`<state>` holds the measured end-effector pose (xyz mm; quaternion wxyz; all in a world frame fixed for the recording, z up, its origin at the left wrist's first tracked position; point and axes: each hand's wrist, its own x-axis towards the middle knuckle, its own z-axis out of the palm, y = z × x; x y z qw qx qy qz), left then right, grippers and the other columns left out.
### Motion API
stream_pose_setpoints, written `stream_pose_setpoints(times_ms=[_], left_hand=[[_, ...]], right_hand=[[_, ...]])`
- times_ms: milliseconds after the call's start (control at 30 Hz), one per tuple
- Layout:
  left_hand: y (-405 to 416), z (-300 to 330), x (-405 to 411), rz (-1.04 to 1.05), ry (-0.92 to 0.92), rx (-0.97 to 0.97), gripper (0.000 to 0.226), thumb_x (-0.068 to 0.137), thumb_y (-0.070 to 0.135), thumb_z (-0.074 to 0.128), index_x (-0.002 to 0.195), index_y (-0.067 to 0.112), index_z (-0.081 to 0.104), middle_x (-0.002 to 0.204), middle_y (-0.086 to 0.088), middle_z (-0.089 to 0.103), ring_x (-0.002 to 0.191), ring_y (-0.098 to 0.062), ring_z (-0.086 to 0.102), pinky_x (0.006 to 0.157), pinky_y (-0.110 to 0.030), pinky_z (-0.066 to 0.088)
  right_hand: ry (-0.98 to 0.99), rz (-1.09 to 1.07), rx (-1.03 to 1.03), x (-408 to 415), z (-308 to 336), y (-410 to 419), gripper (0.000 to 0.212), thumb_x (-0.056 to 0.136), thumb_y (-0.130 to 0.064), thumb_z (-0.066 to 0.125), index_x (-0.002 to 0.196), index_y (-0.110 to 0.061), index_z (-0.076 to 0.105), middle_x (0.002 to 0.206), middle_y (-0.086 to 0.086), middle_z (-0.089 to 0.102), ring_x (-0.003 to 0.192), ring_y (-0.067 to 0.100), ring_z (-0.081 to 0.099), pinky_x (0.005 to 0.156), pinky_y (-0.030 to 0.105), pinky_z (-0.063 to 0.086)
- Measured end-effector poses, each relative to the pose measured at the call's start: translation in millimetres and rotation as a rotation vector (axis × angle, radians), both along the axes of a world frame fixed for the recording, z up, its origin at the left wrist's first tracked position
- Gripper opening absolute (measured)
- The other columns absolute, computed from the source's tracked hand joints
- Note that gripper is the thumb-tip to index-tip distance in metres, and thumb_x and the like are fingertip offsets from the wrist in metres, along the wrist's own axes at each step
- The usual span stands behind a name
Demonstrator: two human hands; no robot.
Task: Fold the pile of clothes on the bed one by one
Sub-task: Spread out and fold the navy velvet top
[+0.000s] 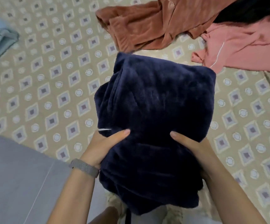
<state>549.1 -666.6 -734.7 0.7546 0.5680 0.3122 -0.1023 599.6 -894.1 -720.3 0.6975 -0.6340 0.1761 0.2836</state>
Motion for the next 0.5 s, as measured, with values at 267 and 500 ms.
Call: stream_pose_setpoints(times_ms=[267,500], left_hand=[[125.5,161.4,-49.1,0.324,-0.083,0.055,0.077,0.045,0.036,0.093,0.114,0.015,0.066,0.113,-0.008,0.071,0.105,-0.024,0.068,0.085,-0.037,0.056],[254.0,266.3,-120.2,0.474,-0.028,0.08,0.054,0.055,0.022,0.089,0.103,0.007,0.071,0.101,-0.015,0.074,0.095,-0.031,0.07,0.073,-0.034,0.06]], right_hand=[[-0.049,0.349,0.021,28.8,161.8,142.9,0.043,0.068,-0.01,0.079,0.108,-0.019,0.068,0.101,0.001,0.075,0.093,0.02,0.072,0.077,0.034,0.057],[-0.006,0.547,0.097,-3.0,252.9,302.1,0.058,0.059,-0.014,0.087,0.114,-0.016,0.066,0.107,0.006,0.074,0.098,0.023,0.071,0.082,0.038,0.056]])
